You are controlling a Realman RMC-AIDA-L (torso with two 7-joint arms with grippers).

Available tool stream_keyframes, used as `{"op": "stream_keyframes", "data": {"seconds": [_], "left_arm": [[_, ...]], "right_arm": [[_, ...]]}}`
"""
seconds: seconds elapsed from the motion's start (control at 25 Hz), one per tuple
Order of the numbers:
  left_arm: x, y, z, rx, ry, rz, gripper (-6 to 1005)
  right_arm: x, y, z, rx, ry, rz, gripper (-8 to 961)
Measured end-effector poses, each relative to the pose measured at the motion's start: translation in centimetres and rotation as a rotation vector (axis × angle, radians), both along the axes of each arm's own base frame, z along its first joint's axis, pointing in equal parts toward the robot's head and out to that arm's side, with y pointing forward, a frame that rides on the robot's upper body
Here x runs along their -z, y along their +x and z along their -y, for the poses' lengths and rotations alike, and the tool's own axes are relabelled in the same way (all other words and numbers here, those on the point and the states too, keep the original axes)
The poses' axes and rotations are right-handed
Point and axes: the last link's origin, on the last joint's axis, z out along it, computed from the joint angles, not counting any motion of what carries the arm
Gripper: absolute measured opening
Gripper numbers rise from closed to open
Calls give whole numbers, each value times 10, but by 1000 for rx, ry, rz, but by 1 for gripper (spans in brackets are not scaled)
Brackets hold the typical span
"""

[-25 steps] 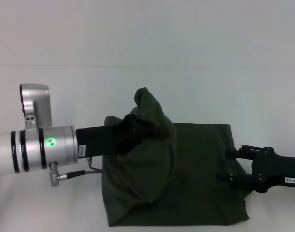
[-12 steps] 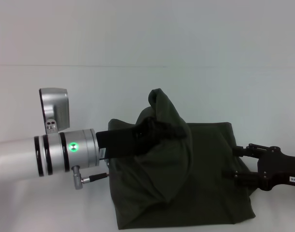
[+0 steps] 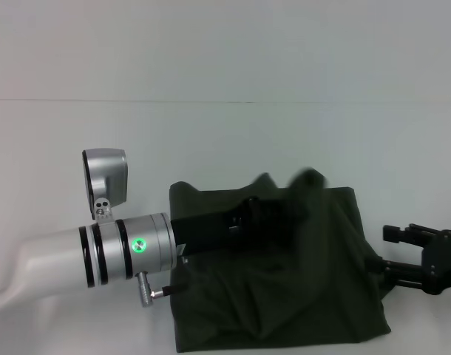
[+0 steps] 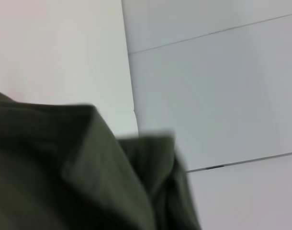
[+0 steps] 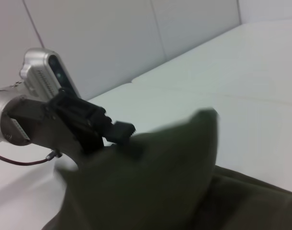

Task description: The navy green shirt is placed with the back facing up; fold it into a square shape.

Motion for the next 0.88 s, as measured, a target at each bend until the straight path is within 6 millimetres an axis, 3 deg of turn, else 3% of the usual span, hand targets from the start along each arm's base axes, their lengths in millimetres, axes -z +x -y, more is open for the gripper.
{"op": "stream_keyframes", "data": {"seconds": [0.12, 0.4, 0.56, 0.76, 0.88], "left_arm": [[1, 0, -1, 1, 11, -2, 233], [-16, 5, -3, 47, 56, 62, 434], [-48, 13, 7, 311, 127, 102, 671], [-63, -2, 23, 496, 187, 17, 890], [-70, -18, 33, 611, 228, -87, 918]], "right_arm": [[-6, 8, 8, 28, 14, -14, 833], [-23, 21, 26, 82, 25, -62, 834], [-36, 21, 31, 130, -1, -136, 834], [-37, 4, 22, 185, -151, -199, 833], [-35, -3, 16, 259, -260, -197, 833]]}}
